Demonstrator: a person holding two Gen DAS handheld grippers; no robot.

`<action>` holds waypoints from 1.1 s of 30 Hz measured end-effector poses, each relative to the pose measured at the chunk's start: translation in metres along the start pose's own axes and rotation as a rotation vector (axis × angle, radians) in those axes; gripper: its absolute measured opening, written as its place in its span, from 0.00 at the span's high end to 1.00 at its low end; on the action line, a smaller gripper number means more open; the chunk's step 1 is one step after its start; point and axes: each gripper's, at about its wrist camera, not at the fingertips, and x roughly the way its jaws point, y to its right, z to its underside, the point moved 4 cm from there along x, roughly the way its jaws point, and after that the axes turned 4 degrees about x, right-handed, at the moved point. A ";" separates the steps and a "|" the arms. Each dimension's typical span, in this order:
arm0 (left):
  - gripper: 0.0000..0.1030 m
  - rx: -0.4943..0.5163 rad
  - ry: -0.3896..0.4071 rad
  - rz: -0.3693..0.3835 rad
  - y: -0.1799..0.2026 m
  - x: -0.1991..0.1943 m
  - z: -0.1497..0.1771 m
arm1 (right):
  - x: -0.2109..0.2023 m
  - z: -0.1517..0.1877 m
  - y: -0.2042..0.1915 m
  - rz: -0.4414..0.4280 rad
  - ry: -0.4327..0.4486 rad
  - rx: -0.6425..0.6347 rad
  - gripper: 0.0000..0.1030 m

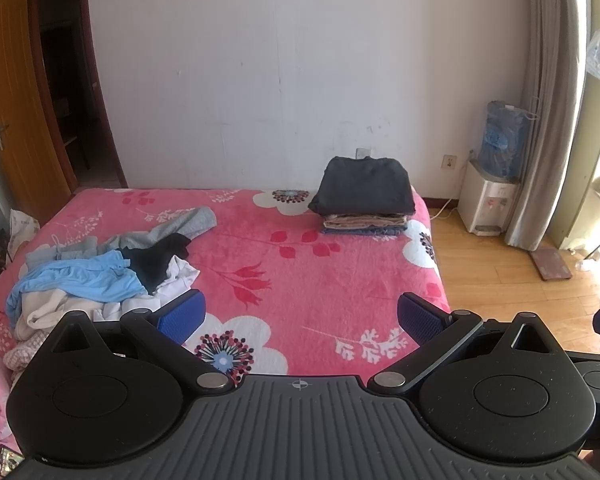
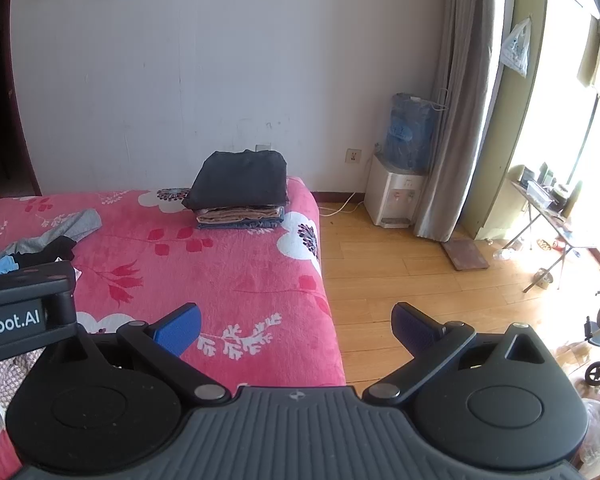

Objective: Fold clothes

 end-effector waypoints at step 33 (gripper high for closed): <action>0.00 -0.007 0.000 -0.001 -0.003 0.000 -0.001 | -0.001 -0.002 0.003 0.006 0.004 -0.006 0.00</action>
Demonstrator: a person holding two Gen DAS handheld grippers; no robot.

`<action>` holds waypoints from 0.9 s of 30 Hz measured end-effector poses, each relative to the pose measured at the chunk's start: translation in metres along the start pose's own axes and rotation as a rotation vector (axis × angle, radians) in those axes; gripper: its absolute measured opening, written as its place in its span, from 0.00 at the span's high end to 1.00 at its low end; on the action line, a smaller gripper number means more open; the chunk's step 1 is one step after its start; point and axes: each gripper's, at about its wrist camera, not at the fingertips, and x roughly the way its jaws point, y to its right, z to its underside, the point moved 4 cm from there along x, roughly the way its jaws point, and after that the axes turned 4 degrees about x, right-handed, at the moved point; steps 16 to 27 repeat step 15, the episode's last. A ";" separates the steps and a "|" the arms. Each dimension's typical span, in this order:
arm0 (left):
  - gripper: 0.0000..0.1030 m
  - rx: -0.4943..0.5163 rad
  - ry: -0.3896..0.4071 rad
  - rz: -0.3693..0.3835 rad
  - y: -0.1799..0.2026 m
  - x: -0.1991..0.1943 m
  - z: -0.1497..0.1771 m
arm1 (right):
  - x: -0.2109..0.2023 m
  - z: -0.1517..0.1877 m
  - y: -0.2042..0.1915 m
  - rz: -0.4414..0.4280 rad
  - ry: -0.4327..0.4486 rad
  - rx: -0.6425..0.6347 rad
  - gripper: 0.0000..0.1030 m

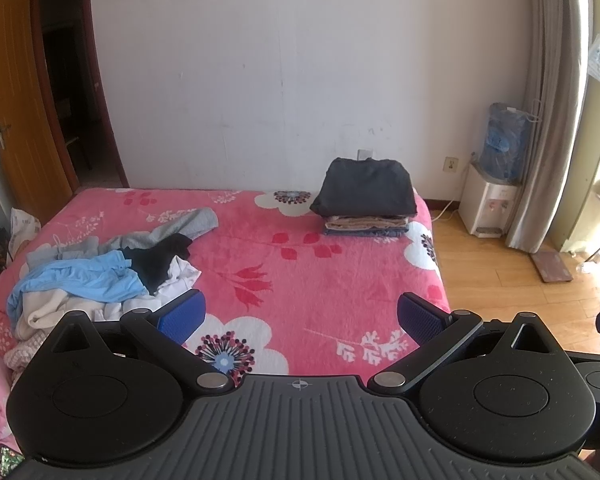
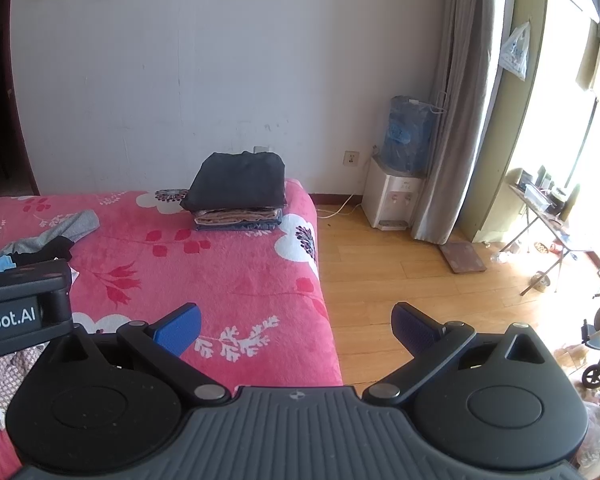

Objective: Fold clothes

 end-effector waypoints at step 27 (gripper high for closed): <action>0.00 0.000 -0.005 -0.001 0.000 -0.001 0.002 | 0.000 0.001 0.000 0.000 -0.004 0.001 0.00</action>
